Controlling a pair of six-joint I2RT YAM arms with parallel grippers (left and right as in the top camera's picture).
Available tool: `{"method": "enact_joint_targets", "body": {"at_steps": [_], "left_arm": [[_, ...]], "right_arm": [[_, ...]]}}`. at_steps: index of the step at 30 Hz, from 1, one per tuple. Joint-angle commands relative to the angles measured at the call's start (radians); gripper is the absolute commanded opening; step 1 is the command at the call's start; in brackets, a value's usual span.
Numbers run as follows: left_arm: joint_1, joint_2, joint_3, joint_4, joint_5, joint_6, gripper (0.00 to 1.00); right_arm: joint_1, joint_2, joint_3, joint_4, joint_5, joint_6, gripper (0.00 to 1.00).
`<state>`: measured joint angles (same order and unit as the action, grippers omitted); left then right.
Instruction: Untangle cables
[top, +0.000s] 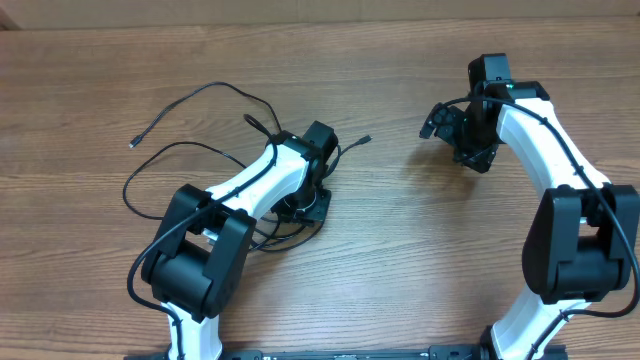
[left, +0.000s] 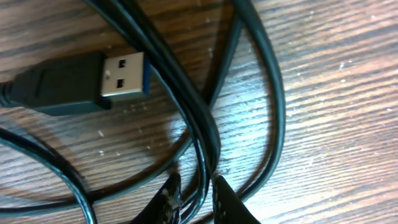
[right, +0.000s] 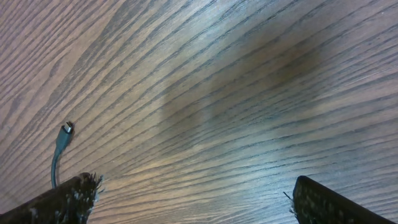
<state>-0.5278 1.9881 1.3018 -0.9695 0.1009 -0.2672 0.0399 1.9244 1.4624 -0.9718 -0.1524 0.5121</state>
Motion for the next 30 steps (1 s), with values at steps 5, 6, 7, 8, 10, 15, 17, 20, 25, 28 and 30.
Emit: {"method": "enact_joint_targets", "body": {"at_steps": [5, 6, 7, 8, 10, 15, 17, 20, 25, 28, 30], "left_arm": [[0.019, 0.008, -0.006, 0.002, 0.064, 0.071, 0.09], [0.024, 0.008, -0.006, 0.002, 0.076, 0.082, 0.08], [0.029, 0.008, -0.006, 0.002, 0.085, 0.09, 0.07], [0.034, 0.008, -0.006, 0.002, 0.085, 0.089, 0.07], [0.041, 0.008, -0.006, 0.003, 0.085, 0.089, 0.06], [0.048, 0.0, -0.005, 0.002, 0.092, 0.089, 0.04], [0.048, -0.024, -0.004, 0.002, 0.088, 0.088, 0.04], [0.048, -0.089, -0.004, 0.002, 0.062, 0.067, 0.04], [0.048, -0.209, -0.004, -0.036, -0.068, -0.045, 0.04], [0.048, -0.244, -0.004, -0.067, -0.094, -0.051, 0.04], [0.048, -0.252, -0.004, -0.082, -0.093, -0.051, 0.04]], "right_arm": [[0.0, 0.001, 0.01, 0.002, 0.006, -0.001, 1.0], [0.0, 0.001, 0.01, 0.002, 0.006, -0.001, 1.0], [0.0, 0.001, 0.01, 0.002, 0.006, -0.001, 1.0], [0.0, 0.001, 0.01, 0.002, 0.006, -0.001, 1.0], [0.0, 0.001, 0.01, 0.002, 0.006, -0.001, 1.0], [0.0, 0.001, 0.01, 0.002, 0.006, -0.001, 1.0], [0.0, 0.001, 0.01, 0.002, 0.006, -0.002, 1.0], [0.0, 0.001, 0.01, 0.002, 0.006, -0.001, 1.0], [0.0, 0.001, 0.01, 0.002, 0.006, -0.001, 1.0], [0.0, 0.001, 0.01, 0.002, 0.006, -0.001, 1.0], [0.0, 0.001, 0.01, 0.002, 0.006, -0.001, 1.0]]}}
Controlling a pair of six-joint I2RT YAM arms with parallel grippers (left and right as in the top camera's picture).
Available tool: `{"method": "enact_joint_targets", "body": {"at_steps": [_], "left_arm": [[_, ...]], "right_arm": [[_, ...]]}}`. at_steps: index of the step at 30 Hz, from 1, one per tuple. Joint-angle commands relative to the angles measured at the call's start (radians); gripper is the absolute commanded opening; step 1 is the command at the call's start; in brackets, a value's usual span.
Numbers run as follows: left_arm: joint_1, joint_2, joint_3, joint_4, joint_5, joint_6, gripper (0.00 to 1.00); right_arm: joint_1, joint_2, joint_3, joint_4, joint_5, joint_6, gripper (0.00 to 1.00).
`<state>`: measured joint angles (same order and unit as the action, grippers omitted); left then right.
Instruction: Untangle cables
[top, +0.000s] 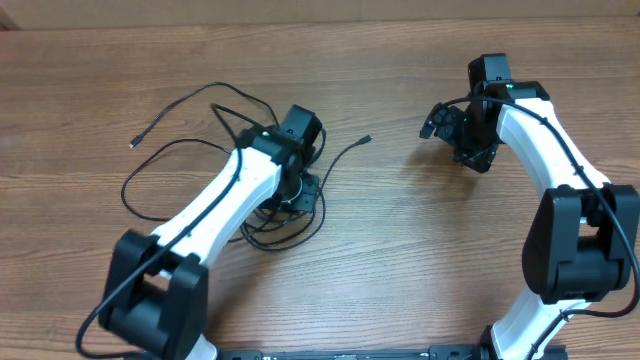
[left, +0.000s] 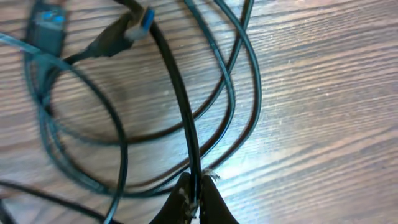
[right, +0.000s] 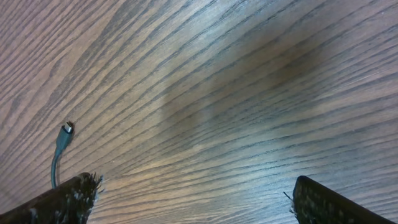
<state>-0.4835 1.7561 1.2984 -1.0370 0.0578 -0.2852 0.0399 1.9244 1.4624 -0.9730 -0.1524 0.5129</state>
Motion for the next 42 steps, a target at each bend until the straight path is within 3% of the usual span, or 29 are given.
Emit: {"method": "enact_joint_targets", "body": {"at_steps": [1, 8, 14, 17, 22, 28, 42], "left_arm": [[0.004, -0.023, -0.001, -0.018, -0.052, -0.033, 0.04], [0.004, -0.042, -0.001, 0.01, -0.08, -0.071, 0.04], [0.004, -0.095, -0.001, 0.101, 0.12, 0.034, 0.04], [0.004, -0.134, -0.001, 0.135, 0.133, 0.038, 0.04], [0.004, -0.158, -0.001, 0.12, 0.006, 0.0, 0.04], [0.004, -0.146, -0.025, 0.015, -0.235, -0.15, 0.04], [0.005, -0.138, -0.27, 0.155, -0.357, -0.148, 0.04]], "right_arm": [[0.0, 0.001, 0.01, 0.003, 0.006, -0.002, 1.0], [0.0, 0.001, 0.01, 0.003, 0.006, -0.002, 1.0], [0.0, 0.001, 0.01, 0.003, 0.006, -0.002, 1.0], [0.0, 0.001, 0.01, 0.003, 0.006, -0.002, 1.0], [0.0, 0.001, 0.01, 0.003, 0.006, -0.002, 1.0], [0.0, 0.001, 0.01, 0.003, 0.006, -0.002, 1.0], [0.0, 0.001, 0.01, 0.003, 0.006, -0.002, 1.0]]}}
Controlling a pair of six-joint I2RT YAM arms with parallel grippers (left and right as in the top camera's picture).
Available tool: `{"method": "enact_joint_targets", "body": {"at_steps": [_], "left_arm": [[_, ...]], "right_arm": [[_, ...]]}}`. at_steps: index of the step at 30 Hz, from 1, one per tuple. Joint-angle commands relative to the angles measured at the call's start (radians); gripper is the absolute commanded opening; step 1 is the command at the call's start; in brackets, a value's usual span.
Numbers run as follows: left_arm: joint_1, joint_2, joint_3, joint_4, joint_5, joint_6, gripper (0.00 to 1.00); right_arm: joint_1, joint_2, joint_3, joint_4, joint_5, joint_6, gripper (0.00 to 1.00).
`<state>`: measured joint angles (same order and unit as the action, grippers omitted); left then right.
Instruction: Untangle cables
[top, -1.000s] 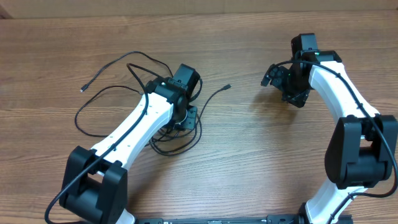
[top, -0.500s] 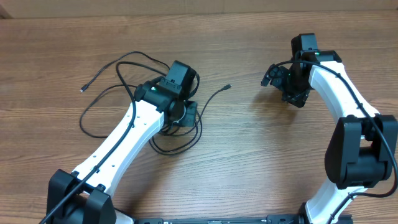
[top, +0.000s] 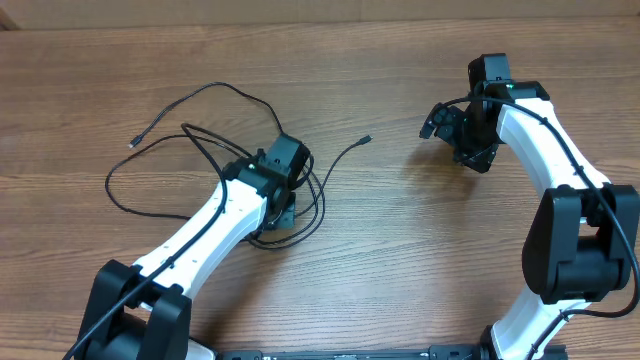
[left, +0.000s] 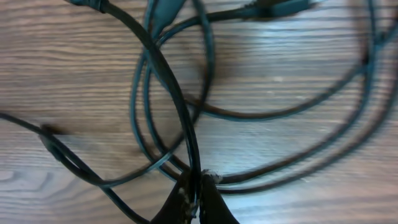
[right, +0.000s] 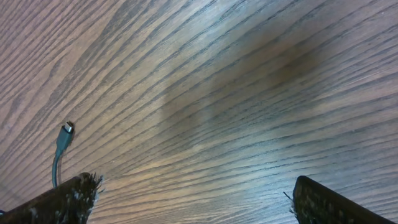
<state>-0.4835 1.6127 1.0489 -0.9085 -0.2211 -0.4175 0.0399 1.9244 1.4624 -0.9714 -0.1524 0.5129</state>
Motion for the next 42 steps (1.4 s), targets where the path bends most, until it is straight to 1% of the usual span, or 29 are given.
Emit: {"method": "enact_joint_targets", "body": {"at_steps": [1, 4, 9, 17, 20, 22, 23, 25, 26, 27, 28, 30, 33, 37, 40, 42], "left_arm": [[0.005, 0.005, -0.024, 0.042, -0.078, -0.016, 0.04], [0.005, 0.005, -0.04, 0.1, -0.078, -0.015, 0.04], [0.006, 0.01, -0.08, 0.2, -0.078, 0.0, 0.08], [0.006, 0.026, -0.135, 0.377, -0.078, 0.056, 0.1], [0.005, 0.027, -0.131, 0.391, -0.078, 0.098, 0.1], [0.005, 0.027, -0.103, 0.341, -0.078, 0.108, 0.12], [0.005, 0.027, -0.083, 0.306, -0.078, 0.108, 0.15], [0.006, 0.027, -0.05, 0.244, -0.075, 0.106, 0.29], [0.006, 0.027, -0.037, 0.214, -0.074, 0.107, 0.34], [0.006, 0.027, -0.03, 0.186, -0.069, 0.108, 0.45], [0.006, 0.027, -0.03, 0.155, -0.067, 0.119, 0.59], [0.006, 0.032, -0.033, 0.133, -0.067, 0.151, 0.57], [0.005, 0.043, -0.046, 0.127, -0.066, 0.179, 0.44], [0.005, 0.07, -0.069, 0.136, -0.067, 0.194, 0.34], [0.006, 0.097, -0.081, 0.157, -0.067, 0.224, 0.29], [0.006, 0.116, -0.084, 0.173, -0.067, 0.236, 0.29]], "right_arm": [[0.0, 0.001, 0.01, 0.002, 0.006, -0.002, 1.0], [0.0, 0.001, 0.01, 0.002, 0.006, -0.002, 1.0], [0.0, 0.001, 0.01, 0.002, 0.006, -0.002, 1.0], [0.0, 0.001, 0.01, 0.002, 0.006, -0.002, 1.0], [0.0, 0.001, 0.01, 0.002, 0.006, -0.002, 1.0], [0.0, 0.001, 0.01, 0.002, 0.006, -0.002, 1.0], [0.0, 0.001, 0.01, 0.002, 0.006, -0.002, 1.0], [0.0, 0.001, 0.01, 0.002, 0.006, -0.002, 1.0], [0.0, 0.001, 0.01, 0.002, 0.006, -0.002, 1.0], [0.0, 0.001, 0.01, 0.002, 0.006, -0.002, 1.0], [0.0, 0.001, 0.01, 0.002, 0.006, -0.002, 1.0], [0.0, 0.001, 0.01, 0.002, 0.006, -0.002, 1.0], [0.0, 0.001, 0.01, 0.002, 0.006, -0.002, 1.0], [0.0, 0.001, 0.01, 0.002, 0.006, -0.002, 1.0], [0.0, 0.001, 0.01, 0.002, 0.006, -0.002, 1.0], [0.0, 0.001, 0.01, 0.002, 0.006, -0.002, 1.0]]}}
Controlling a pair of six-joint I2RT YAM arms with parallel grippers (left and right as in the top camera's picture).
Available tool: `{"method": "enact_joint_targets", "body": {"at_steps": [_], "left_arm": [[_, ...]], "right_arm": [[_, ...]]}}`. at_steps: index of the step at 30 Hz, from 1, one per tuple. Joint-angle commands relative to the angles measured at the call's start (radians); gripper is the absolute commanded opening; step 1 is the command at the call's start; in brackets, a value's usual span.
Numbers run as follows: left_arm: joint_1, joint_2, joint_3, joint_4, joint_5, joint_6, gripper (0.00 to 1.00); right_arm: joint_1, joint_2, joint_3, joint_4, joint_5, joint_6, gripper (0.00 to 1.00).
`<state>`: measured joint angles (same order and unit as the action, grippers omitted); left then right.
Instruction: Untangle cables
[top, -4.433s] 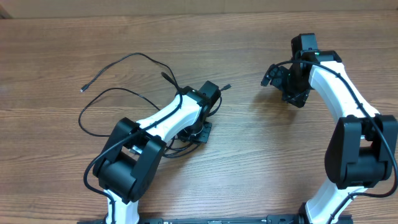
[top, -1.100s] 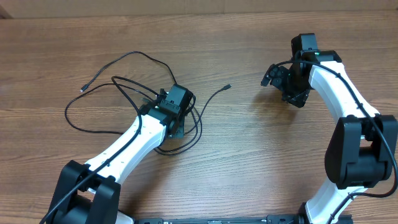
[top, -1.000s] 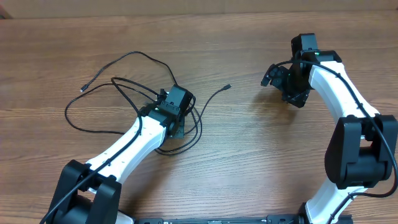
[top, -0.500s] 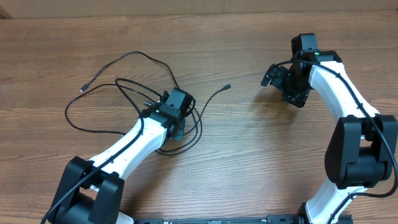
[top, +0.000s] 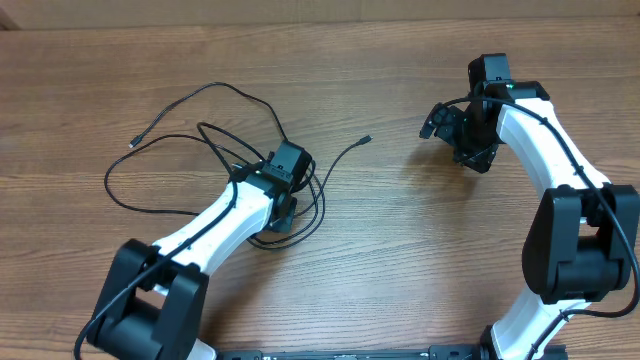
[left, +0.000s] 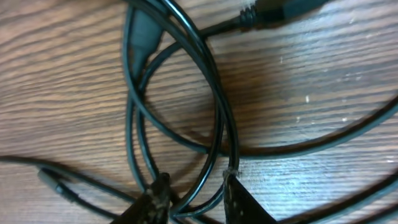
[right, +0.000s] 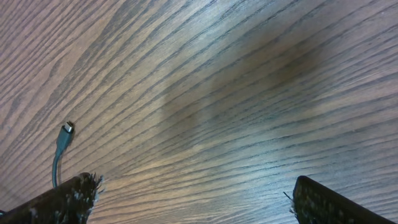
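Several thin black cables (top: 318, 212) lie tangled left of the table's middle. One loose end (top: 366, 139) reaches right, another small plug (top: 132, 143) lies far left. My left gripper (top: 285, 207) stands over the tangle's right side. In the left wrist view it (left: 196, 186) is open, with crossing cable loops (left: 214, 81) lying between the fingers and a black plug (left: 286, 9) at the top. My right gripper (top: 462, 140) hovers at the far right, wide open (right: 199, 196) over bare wood, holding nothing.
The wooden table (top: 420, 250) carries only the cables. In the right wrist view a small cable plug (right: 64, 130) lies left of the open fingers. A pale wall edge runs along the table's far side.
My left gripper was shut on a black cable and is now open, with the cable loops lying loose between its fingers. The right arm has not moved.
My left gripper first stood slightly open around a cable beside a USB plug. Then it was shut on that cable, and later held it further left, the outer loop wider. Now it is open over the tangle. The right gripper stayed open throughout.
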<state>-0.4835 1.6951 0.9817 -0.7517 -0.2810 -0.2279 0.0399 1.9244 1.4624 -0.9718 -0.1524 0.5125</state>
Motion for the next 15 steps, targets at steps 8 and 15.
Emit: {"method": "enact_joint_targets", "body": {"at_steps": [8, 15], "left_arm": [[0.006, 0.124, -0.016, 0.043, -0.015, 0.049, 0.3], [0.007, 0.141, -0.011, 0.036, -0.015, 0.049, 0.3]], "right_arm": [[0.0, 0.001, 0.01, 0.002, 0.006, -0.002, 1.0], [0.0, 0.001, 0.01, 0.002, 0.006, -0.002, 1.0]]}}
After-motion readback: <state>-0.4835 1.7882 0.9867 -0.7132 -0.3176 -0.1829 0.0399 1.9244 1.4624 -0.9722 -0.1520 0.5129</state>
